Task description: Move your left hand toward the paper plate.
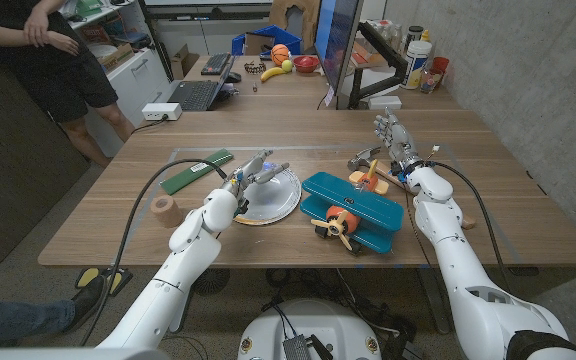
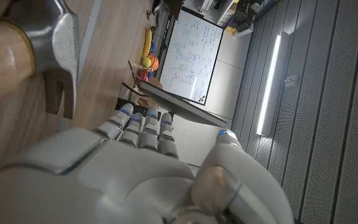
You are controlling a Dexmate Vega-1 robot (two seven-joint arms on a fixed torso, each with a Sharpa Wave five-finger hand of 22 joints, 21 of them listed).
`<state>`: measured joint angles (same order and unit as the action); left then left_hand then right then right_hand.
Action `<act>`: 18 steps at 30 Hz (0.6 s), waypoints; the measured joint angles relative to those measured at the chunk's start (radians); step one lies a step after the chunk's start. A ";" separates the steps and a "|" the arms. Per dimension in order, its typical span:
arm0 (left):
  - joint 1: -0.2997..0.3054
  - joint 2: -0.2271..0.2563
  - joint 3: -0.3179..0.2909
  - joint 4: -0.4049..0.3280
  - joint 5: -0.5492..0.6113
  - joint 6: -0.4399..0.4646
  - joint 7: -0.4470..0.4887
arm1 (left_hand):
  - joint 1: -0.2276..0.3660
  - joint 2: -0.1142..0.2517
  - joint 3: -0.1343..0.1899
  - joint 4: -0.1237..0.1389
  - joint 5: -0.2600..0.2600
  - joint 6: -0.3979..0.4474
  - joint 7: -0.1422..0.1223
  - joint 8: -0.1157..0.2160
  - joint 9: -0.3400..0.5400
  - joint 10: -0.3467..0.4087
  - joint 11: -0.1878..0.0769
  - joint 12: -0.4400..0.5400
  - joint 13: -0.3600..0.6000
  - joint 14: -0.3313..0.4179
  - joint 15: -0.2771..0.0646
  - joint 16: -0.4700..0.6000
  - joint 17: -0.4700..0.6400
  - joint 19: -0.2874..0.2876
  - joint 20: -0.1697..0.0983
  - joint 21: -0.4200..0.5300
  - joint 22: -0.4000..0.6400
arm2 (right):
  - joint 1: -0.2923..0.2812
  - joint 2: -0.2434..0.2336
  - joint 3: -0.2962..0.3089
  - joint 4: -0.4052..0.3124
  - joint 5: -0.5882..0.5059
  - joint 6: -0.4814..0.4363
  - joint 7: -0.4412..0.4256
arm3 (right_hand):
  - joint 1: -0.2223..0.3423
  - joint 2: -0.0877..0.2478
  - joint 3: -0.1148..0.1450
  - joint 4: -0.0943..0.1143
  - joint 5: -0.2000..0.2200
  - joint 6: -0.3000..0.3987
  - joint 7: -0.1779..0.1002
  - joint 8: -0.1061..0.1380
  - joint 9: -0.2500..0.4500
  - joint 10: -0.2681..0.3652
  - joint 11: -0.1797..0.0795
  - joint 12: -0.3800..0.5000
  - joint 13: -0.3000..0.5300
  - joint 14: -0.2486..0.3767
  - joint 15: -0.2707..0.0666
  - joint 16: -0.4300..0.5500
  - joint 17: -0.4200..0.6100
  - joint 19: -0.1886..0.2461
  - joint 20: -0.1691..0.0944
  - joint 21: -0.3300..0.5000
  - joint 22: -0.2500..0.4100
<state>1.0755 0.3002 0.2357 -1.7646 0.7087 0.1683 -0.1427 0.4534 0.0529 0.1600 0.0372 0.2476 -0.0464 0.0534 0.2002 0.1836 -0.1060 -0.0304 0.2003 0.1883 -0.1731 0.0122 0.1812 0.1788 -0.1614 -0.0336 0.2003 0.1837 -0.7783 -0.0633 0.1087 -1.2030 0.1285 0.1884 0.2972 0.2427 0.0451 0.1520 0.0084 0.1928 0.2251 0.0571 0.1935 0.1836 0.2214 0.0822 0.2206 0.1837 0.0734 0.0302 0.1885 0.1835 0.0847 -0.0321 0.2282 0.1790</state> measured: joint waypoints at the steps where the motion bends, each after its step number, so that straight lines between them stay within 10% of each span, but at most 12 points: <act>1: 0.000 0.001 0.002 0.000 0.000 0.000 0.000 | 0.000 0.000 0.000 0.000 0.000 0.000 0.000 0.000 0.000 0.000 0.000 0.000 0.000 0.000 0.000 0.000 0.000 0.000 0.000 0.000 0.000 | 0.000 0.000 0.000 0.000 0.000 0.000 0.000 | 0.000 0.000 0.000 0.000 0.000 0.000 0.000 0.000 0.000 0.000 0.000 0.000 0.000 0.000 0.000 0.000 0.000 0.000 0.000 0.000 0.000; 18: -0.010 0.010 0.032 0.012 0.070 0.020 -0.003 | 0.009 0.001 0.000 0.000 -0.004 0.004 -0.004 0.000 0.000 0.000 0.000 0.000 0.000 0.000 0.000 0.000 0.000 0.000 0.000 0.000 0.000 | 0.003 0.000 0.000 0.008 -0.003 0.001 -0.004 | 0.000 0.000 0.000 0.000 0.000 0.000 0.000 0.000 0.000 0.000 0.000 0.000 0.000 0.000 0.000 0.000 0.000 0.004 0.004 -0.007 0.000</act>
<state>1.0657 0.3103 0.2681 -1.7527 0.7791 0.1884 -0.1461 0.4627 0.0541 0.1600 0.0372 0.2438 -0.0427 0.0497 0.2002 0.1837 -0.1060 -0.0303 0.2003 0.1883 -0.1731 0.0122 0.1812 0.1788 -0.1614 -0.0335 0.2003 0.1837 -0.7755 -0.0633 0.1083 -1.1951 0.1254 0.1895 0.2931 0.2427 0.0451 0.1520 0.0085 0.1928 0.2251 0.0571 0.1935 0.1836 0.2214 0.0822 0.2206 0.1836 0.0733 0.0302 0.1885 0.1835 0.0884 -0.0284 0.2214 0.1789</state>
